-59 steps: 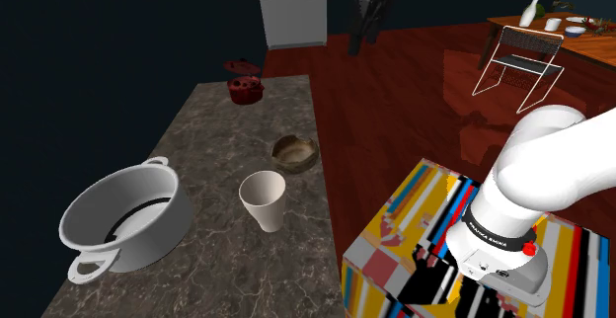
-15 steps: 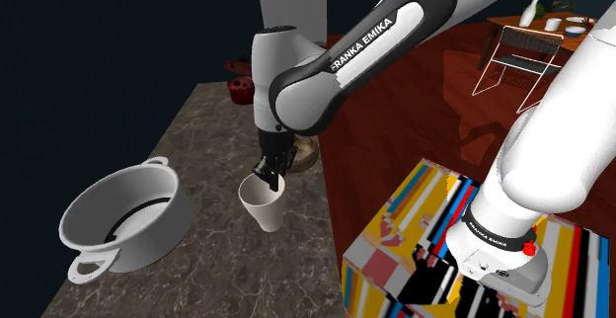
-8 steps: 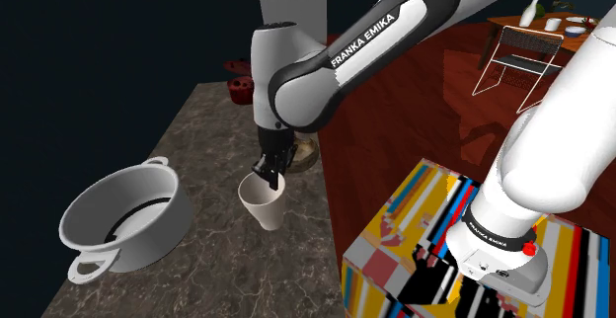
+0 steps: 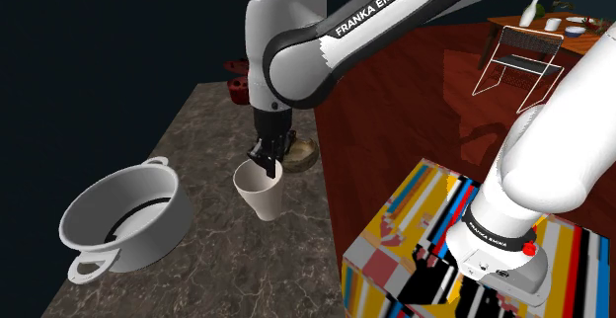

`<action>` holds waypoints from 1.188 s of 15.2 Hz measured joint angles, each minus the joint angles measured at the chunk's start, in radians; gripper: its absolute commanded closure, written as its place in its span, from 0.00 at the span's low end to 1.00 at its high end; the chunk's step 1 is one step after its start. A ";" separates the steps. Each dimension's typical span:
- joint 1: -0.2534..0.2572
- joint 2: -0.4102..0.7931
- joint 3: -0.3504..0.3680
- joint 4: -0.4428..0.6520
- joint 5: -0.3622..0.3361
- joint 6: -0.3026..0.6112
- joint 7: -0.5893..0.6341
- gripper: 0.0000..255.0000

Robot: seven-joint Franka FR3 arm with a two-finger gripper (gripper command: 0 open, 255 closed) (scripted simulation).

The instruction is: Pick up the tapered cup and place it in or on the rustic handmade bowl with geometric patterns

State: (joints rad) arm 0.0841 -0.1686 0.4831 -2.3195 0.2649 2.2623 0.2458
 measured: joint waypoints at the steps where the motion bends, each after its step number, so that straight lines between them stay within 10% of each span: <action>1: -0.001 -0.005 -0.003 0.008 0.000 -0.013 -0.002 1.00; 18: -0.007 -0.086 -0.032 0.166 0.001 -0.249 0.011 1.00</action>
State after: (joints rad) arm 0.0770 -0.2546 0.4507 -2.1532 0.2660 2.0136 0.2572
